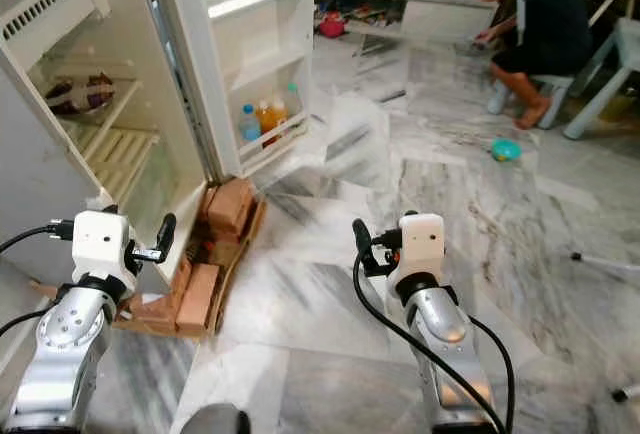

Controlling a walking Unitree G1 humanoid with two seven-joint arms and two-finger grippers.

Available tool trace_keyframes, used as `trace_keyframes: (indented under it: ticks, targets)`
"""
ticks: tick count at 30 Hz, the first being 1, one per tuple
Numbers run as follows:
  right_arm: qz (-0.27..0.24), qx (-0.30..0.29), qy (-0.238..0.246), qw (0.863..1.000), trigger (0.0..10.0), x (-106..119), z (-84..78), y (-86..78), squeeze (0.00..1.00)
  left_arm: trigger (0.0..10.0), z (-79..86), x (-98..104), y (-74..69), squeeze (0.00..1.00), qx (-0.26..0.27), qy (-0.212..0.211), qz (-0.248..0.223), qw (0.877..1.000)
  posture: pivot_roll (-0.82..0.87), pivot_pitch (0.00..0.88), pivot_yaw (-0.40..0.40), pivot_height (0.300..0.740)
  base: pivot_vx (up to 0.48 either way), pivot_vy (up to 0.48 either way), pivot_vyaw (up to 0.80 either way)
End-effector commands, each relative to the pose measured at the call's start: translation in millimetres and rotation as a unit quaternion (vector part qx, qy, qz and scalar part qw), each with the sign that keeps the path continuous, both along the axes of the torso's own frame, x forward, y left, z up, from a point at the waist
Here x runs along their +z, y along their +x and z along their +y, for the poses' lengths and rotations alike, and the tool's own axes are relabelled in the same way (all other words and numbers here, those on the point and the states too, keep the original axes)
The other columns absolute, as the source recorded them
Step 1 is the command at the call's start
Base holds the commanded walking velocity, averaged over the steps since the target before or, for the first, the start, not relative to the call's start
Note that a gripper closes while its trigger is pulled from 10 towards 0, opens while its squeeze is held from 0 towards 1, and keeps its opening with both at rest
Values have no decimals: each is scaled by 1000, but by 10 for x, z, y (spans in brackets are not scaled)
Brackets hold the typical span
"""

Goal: Restocking fridge

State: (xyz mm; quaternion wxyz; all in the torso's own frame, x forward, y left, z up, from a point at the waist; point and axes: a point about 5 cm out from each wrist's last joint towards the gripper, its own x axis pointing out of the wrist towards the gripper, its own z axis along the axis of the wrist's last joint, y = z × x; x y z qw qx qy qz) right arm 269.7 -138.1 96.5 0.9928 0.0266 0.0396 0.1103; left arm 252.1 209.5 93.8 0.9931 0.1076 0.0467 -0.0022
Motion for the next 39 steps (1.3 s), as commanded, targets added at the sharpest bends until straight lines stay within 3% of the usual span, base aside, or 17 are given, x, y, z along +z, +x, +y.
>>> trace_keyframes:
  ticks: [1,11,39]
  targets:
    - [0,-25,-8,1000,10000,9,-140,-5,0,10000,-109,-34,6,0,-18,-2,7,1000,50,89,-57,740,439,0,-800]
    - [-20,-28,-4,999,10000,66,-110,33,0,10000,-117,50,77,0,-36,8,-3,999,53,79,-52,740,450,0,-800]
    - [-51,-43,-13,998,10000,126,-140,93,0,10000,-278,20,126,0,-72,2,-3,997,46,55,-50,740,465,0,-800]
